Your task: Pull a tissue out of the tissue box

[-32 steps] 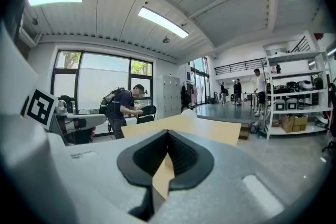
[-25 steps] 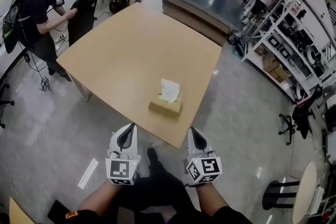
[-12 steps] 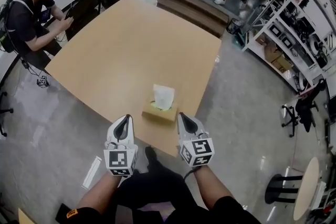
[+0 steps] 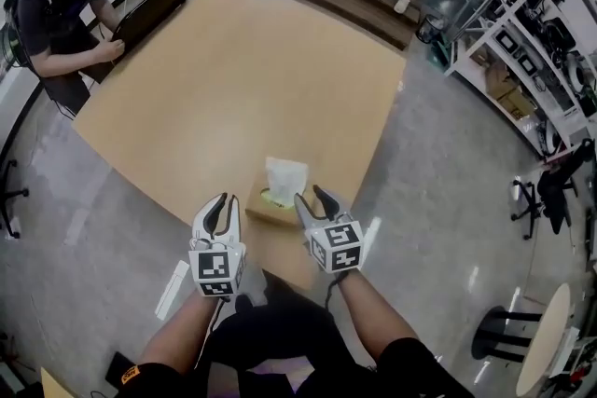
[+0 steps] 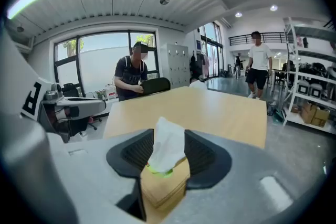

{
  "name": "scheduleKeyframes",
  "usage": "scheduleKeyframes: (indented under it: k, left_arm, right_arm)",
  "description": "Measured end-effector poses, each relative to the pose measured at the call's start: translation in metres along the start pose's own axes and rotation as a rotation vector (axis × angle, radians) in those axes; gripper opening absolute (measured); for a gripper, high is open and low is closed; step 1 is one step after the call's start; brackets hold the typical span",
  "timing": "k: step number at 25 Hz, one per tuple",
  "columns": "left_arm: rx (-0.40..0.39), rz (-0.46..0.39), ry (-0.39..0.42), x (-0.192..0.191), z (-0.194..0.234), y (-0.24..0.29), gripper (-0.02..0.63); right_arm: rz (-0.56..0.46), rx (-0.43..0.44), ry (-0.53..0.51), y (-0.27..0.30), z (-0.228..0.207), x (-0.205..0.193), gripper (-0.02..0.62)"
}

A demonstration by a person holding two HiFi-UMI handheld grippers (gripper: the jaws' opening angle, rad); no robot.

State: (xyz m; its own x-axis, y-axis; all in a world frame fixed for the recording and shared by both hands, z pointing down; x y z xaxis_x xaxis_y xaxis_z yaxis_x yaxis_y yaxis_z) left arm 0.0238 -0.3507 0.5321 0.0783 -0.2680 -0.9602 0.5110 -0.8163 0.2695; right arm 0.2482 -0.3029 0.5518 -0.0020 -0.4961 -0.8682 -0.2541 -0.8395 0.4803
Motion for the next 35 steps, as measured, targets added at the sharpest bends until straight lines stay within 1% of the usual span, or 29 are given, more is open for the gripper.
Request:
scheduleKeyframes:
  k: [4,7,10,15,19,21,24,28,31,35]
  left_arm:
    - [0.019,0.051,0.015,-0.014,-0.001,0.022,0.066]
    - [0.024,0.095,0.019,-0.03,0.0,0.031,0.049]
    - [0.029,0.113,0.033,-0.045,0.001,0.035,0.026]
    - [0.031,0.142,0.041,-0.054,-0.003,0.043,0.018]
    - [0.038,0.146,0.047,-0.062,-0.003,0.041,0.018]
    - [0.041,0.146,0.048,-0.062,-0.003,0.04,0.018]
    - [0.043,0.146,0.049,-0.061,-0.005,0.039,0.018]
    - [0.043,0.147,0.049,-0.061,-0.003,0.037,0.018]
    - [0.042,0.139,0.047,-0.062,-0.001,0.036,0.018]
    - [0.042,0.134,0.037,-0.062,-0.001,0.03,0.018]
  right_arm:
    - [0.067,0.023,0.032,0.023,-0.013,-0.013,0.184]
    - [0.113,0.042,0.045,0.037,-0.013,-0.023,0.198]
    - [0.147,0.056,0.045,0.045,-0.012,-0.03,0.202]
    - [0.187,0.073,0.029,0.056,-0.011,-0.035,0.202]
    - [0.207,0.09,-0.012,0.06,-0.002,-0.037,0.193]
    - [0.21,0.09,-0.043,0.061,0.001,-0.036,0.166]
    - [0.204,0.071,-0.089,0.061,0.002,-0.037,0.095]
    - [0.204,0.069,-0.099,0.058,0.005,-0.035,0.015]
    - [0.19,0.076,-0.102,0.057,0.005,-0.037,0.003]
    - [0.157,0.086,-0.078,0.047,0.01,-0.03,0.002]
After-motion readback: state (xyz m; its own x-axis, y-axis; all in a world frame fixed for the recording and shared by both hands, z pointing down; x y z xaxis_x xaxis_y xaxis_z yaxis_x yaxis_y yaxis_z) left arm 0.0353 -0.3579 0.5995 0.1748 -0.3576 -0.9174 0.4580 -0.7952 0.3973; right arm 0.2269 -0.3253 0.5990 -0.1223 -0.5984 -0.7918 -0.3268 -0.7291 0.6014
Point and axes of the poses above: the fingertips, and each gripper's own axes: y forward along the fingers, z to its left, x out of its top, the point moved 9 cm from there along -y, backward along the fingers, and after that the axes turned 6 degrees about x, right-handed, at the moved point
